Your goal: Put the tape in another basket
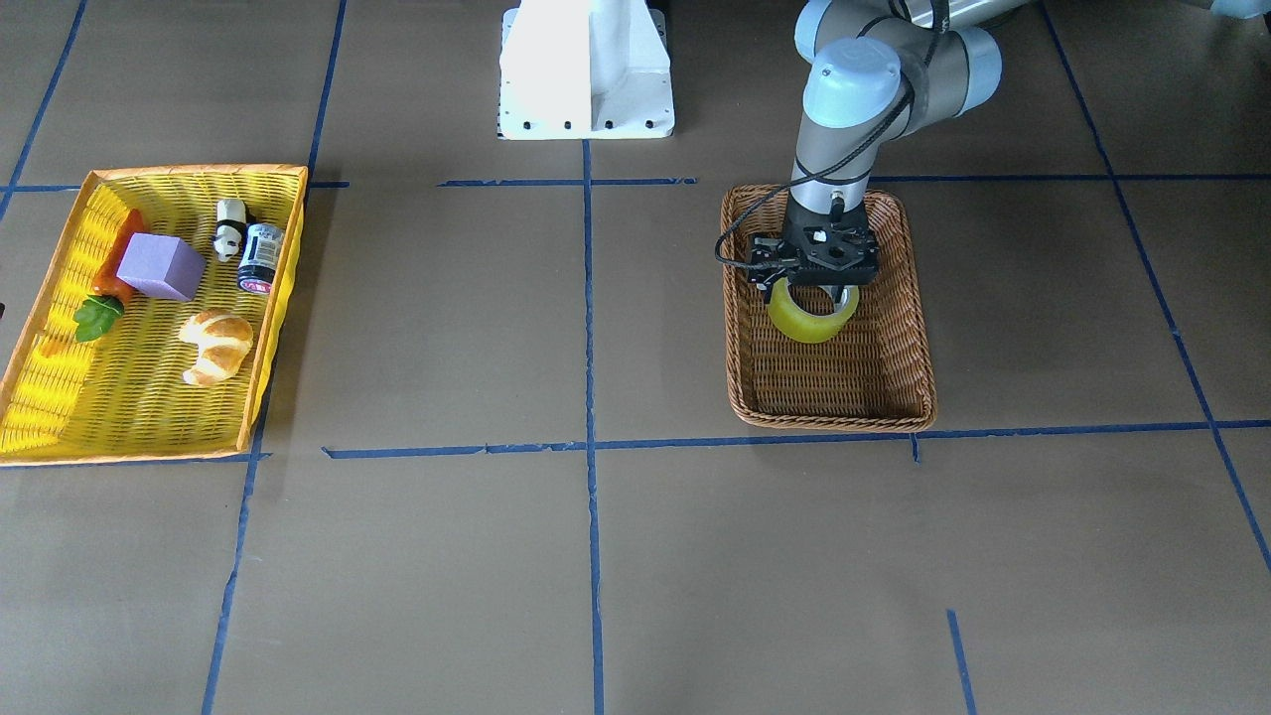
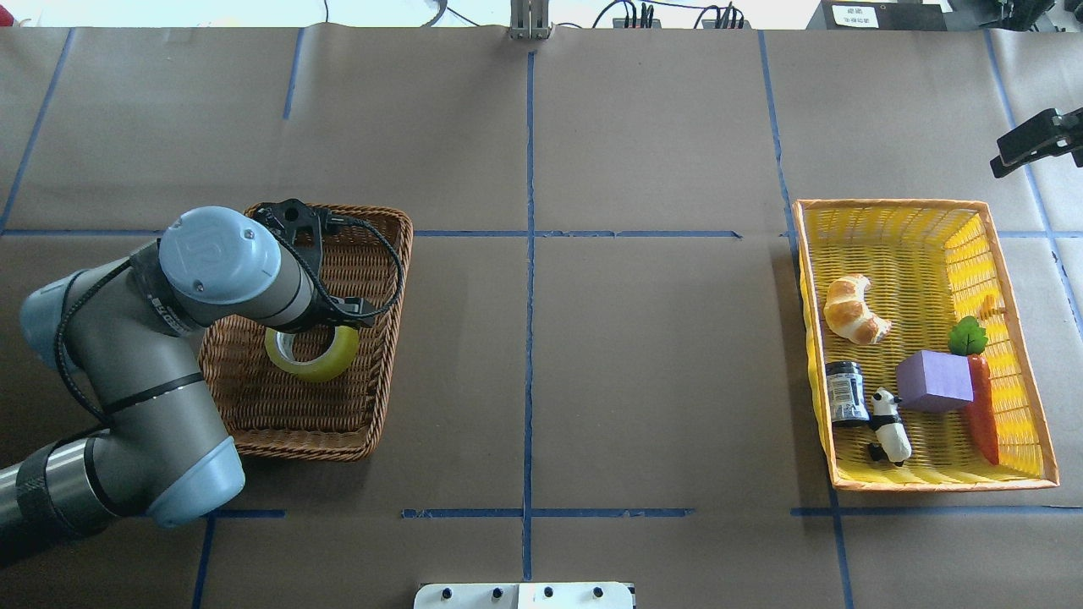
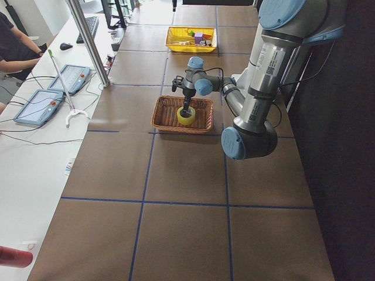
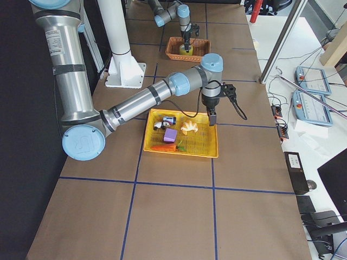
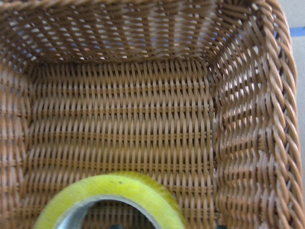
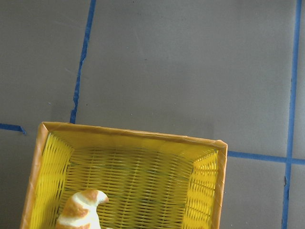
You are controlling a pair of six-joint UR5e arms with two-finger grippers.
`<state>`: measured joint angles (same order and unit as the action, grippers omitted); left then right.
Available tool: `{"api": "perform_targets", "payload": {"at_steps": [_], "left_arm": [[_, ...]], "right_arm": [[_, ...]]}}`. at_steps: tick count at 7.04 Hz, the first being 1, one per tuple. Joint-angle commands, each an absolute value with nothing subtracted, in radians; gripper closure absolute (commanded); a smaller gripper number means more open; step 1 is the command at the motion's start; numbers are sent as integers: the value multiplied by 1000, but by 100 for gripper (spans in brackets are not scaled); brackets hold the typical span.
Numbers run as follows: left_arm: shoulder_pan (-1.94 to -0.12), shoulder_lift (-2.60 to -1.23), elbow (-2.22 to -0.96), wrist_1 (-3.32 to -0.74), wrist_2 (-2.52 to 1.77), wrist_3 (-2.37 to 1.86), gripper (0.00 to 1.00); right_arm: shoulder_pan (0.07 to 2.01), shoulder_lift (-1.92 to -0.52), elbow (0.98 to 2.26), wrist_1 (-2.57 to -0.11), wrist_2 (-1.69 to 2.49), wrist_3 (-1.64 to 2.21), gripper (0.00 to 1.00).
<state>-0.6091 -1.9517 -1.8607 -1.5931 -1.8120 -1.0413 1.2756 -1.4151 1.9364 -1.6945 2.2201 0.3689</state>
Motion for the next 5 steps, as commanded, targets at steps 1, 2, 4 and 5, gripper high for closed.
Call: {"api": "perform_targets", "payload": {"at_steps": [1, 2, 4, 5], "left_arm": [[-756, -1953, -1932, -1394, -1939, -826, 0], [-822, -1953, -1950, -1326, -1981, -721, 0], [-950, -1922, -1956, -1293, -2052, -521, 0], [-1033, -1842, -1965, -1299, -2095, -379, 0]], "right_arm": [[1330, -1474, 1925, -1695, 2302, 272, 0], [1379, -1492, 1904, -1695, 2330, 186, 0], [1484, -1502, 1795, -1695, 2422, 16, 0], [1520, -1518, 1760, -1694, 2424, -14, 0]]}}
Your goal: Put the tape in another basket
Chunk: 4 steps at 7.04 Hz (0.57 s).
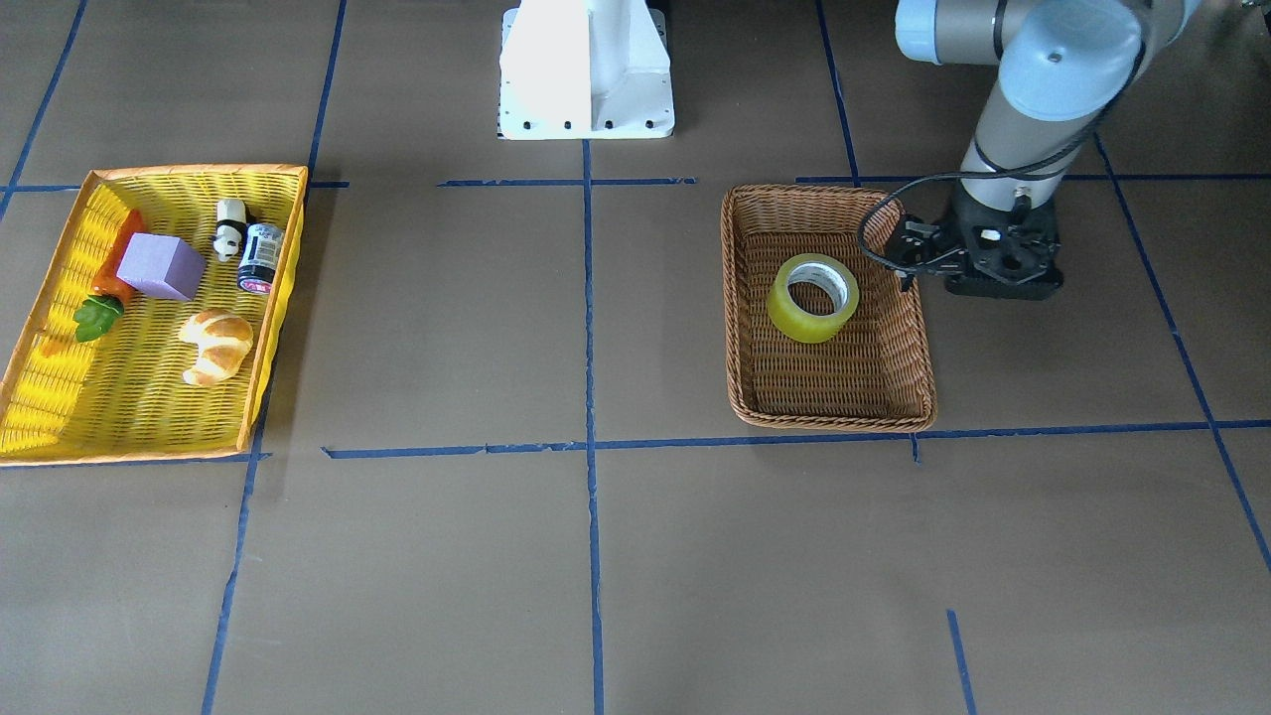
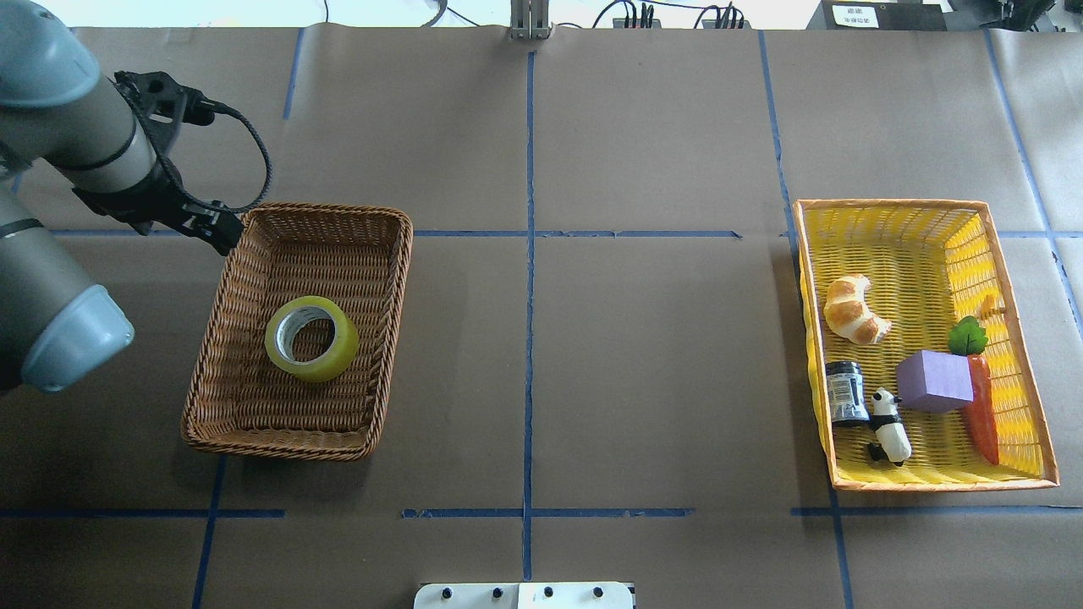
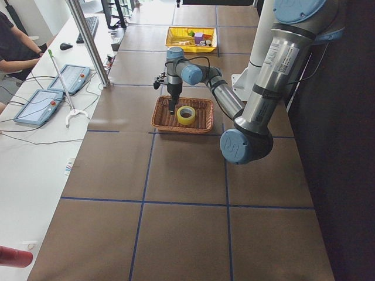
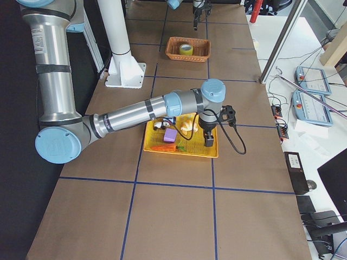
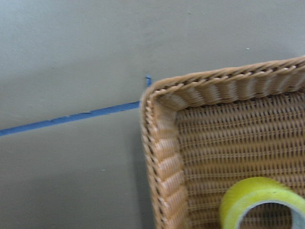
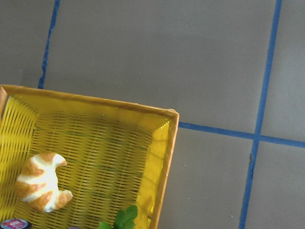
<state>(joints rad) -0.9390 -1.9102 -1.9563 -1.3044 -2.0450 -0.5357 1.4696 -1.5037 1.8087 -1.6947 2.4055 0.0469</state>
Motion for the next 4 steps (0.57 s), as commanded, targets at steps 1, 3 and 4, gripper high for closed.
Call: {"api": "perform_targets", "payload": {"at_steps": [1, 3, 4], "left_arm": [[-1139, -1774, -1964, -1302, -2146, -245, 0], [-1341, -1627, -1921, -1312, -2262, 7, 0], [-1391, -1576, -1896, -1313, -2264, 88, 0]], "right_arm": [[1555, -1546, 1726, -1694, 2424, -106, 0], [1589, -1618, 1703, -1692, 2401, -184, 0], [1612, -1627, 1703, -1692, 2392, -192, 0]]}}
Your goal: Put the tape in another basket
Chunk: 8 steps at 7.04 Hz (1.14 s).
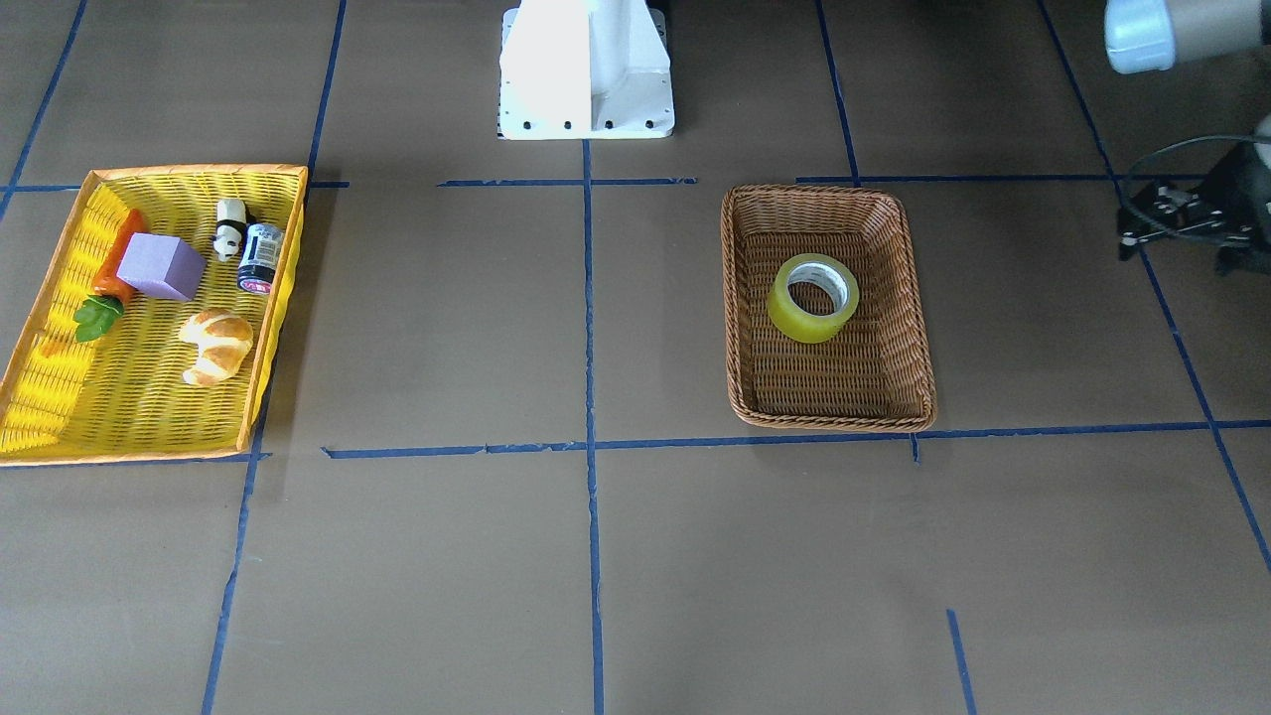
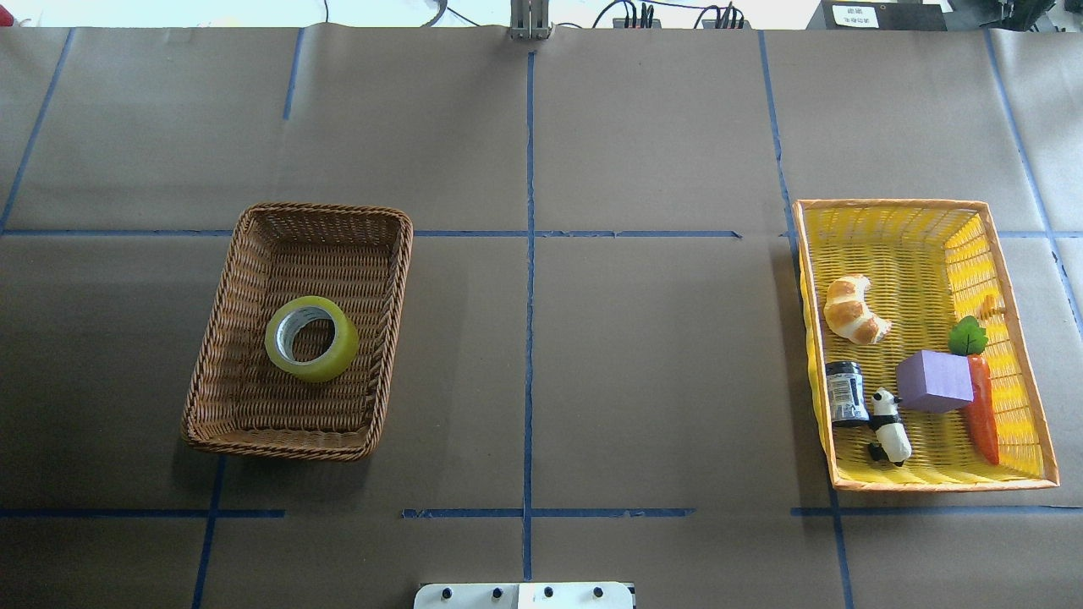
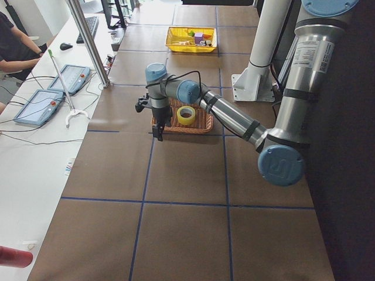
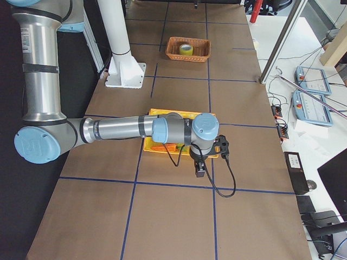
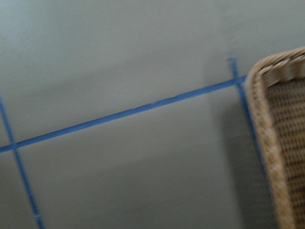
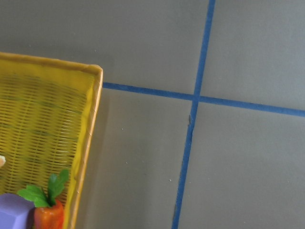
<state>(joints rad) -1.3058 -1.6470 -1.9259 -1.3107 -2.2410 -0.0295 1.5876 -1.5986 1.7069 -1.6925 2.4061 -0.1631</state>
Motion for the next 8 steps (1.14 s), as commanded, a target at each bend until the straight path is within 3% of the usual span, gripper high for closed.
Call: {"api": "perform_targets", "payload": {"at_steps": [1, 6, 8], "left_arm": [[-1440, -1545, -1853, -1318, -2267, 133, 0], [-1564, -1502, -1669, -1474, -2376, 150, 0], [-1572, -1500, -1667, -1474, -2375, 149, 0]], "right_arm": [[1621, -1637, 1701, -1692, 2393, -195, 0], [1629, -1641, 1704, -1692, 2396, -184, 0], [1631, -1640, 1707, -1692, 2396, -184, 0]]}}
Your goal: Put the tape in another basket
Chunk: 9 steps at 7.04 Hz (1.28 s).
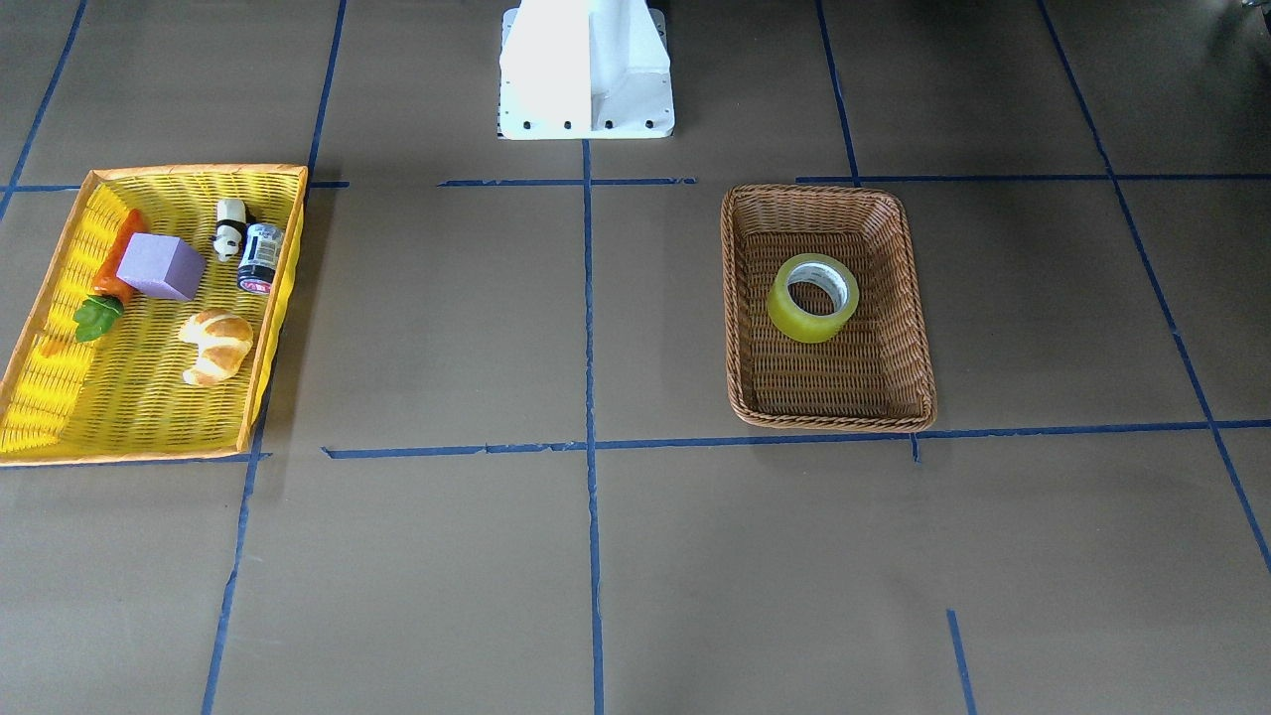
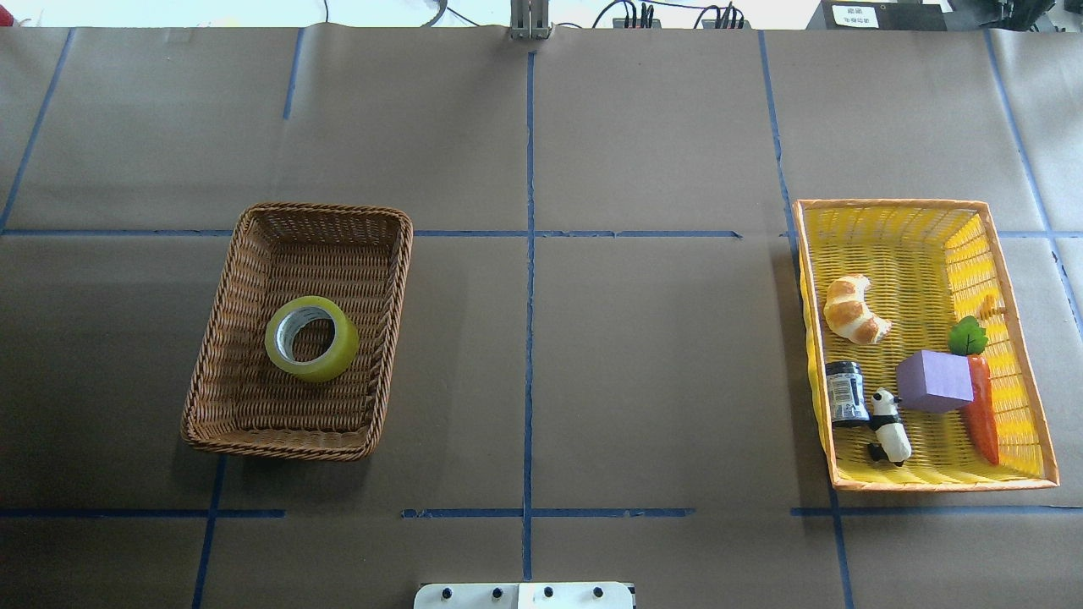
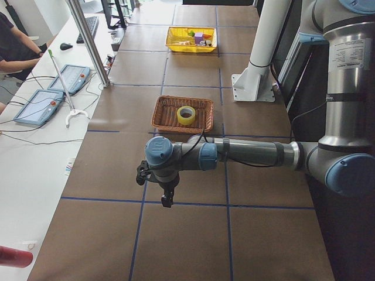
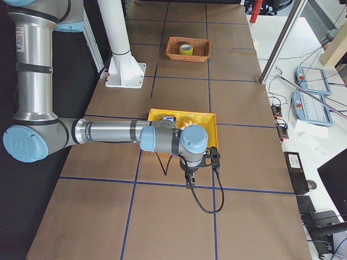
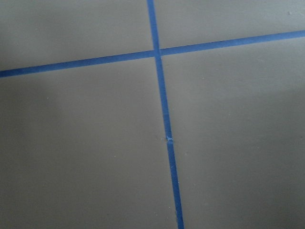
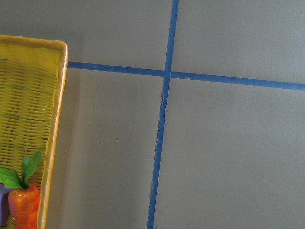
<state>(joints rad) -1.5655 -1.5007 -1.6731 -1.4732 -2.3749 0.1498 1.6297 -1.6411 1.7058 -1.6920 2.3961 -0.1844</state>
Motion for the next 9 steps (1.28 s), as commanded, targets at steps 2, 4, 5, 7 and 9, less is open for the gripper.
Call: {"api": "perform_targets", "payload": {"at_steps": [2, 4, 5, 7, 9], "left_arm": [[-1583, -1500, -1667, -1473, -2375, 144, 0], [-1583, -1506, -1667, -1474, -2375, 144, 0], [-1583, -1508, -1667, -1474, -2375, 146, 0], [-1583, -1509, -1667, -1474, -2375, 146, 0], [-1583, -1512, -1667, -1474, -2375, 144, 0]], "right_arm": [[1635, -1641, 1706, -1692, 2396, -184, 0], [1638, -1643, 1697, -1692, 2391, -187, 0], [1638, -1644, 1689, -1692, 2390, -184, 0], [1638, -1646, 1672, -1692, 2390, -184, 0], [1638, -1647, 1666, -1692, 2390, -184, 0]]}}
